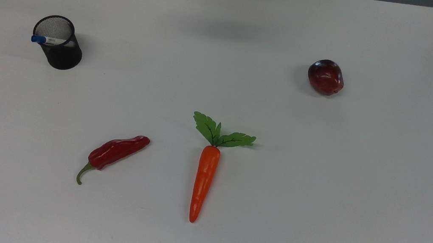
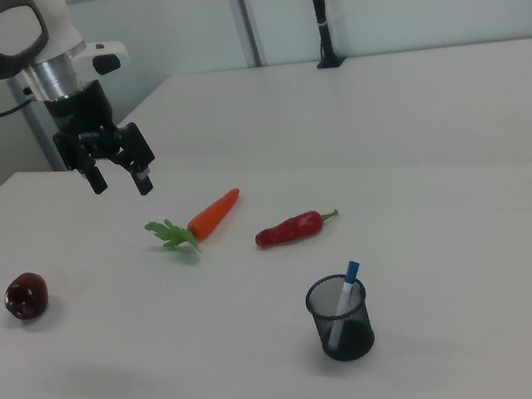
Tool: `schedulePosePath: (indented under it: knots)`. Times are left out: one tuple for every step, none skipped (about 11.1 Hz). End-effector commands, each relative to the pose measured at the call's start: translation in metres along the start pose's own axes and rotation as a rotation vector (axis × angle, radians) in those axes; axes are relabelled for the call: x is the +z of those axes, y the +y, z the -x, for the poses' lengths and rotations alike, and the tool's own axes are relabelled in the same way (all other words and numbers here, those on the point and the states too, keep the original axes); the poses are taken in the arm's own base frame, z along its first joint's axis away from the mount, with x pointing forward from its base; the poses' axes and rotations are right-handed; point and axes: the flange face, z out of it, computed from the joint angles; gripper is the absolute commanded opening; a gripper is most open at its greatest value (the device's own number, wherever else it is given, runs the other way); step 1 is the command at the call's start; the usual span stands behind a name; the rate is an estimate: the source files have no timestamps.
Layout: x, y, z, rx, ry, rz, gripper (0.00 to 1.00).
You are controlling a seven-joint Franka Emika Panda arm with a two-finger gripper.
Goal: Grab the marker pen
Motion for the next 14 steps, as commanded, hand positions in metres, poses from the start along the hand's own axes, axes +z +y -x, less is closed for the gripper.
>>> schedulePosePath:
  knots:
    - [-0.003, 0.003, 0.002, -0.018, -0.018, -0.020, 1.00]
    - [-0.002, 0.004, 0.002, -0.016, -0.022, -0.020, 1.00]
    - [-0.002, 0.004, 0.002, -0.016, -0.022, -0.022, 1.00]
    - [-0.002, 0.005, 0.002, -0.015, -0.022, -0.020, 1.00]
    - [-0.001, 0.009, 0.002, -0.010, -0.022, -0.021, 1.00]
    - [-0.001, 0.013, 0.002, -0.010, -0.018, -0.021, 1.00]
    - [0.003, 0.028, 0.000, -0.020, -0.020, -0.021, 1.00]
    - [0.012, 0.048, -0.005, -0.044, -0.032, -0.022, 1.00]
    - [0.018, 0.068, -0.006, -0.043, -0.038, -0.022, 1.00]
    - [0.026, 0.088, -0.010, -0.024, -0.034, -0.022, 1.00]
    - [0.036, 0.106, -0.015, 0.006, -0.031, -0.021, 1.00]
    - [0.053, 0.127, -0.022, 0.041, -0.032, -0.017, 1.00]
    - [0.070, 0.148, -0.030, 0.055, -0.016, -0.010, 1.00]
    - [0.087, 0.167, -0.038, 0.063, -0.002, -0.006, 1.00]
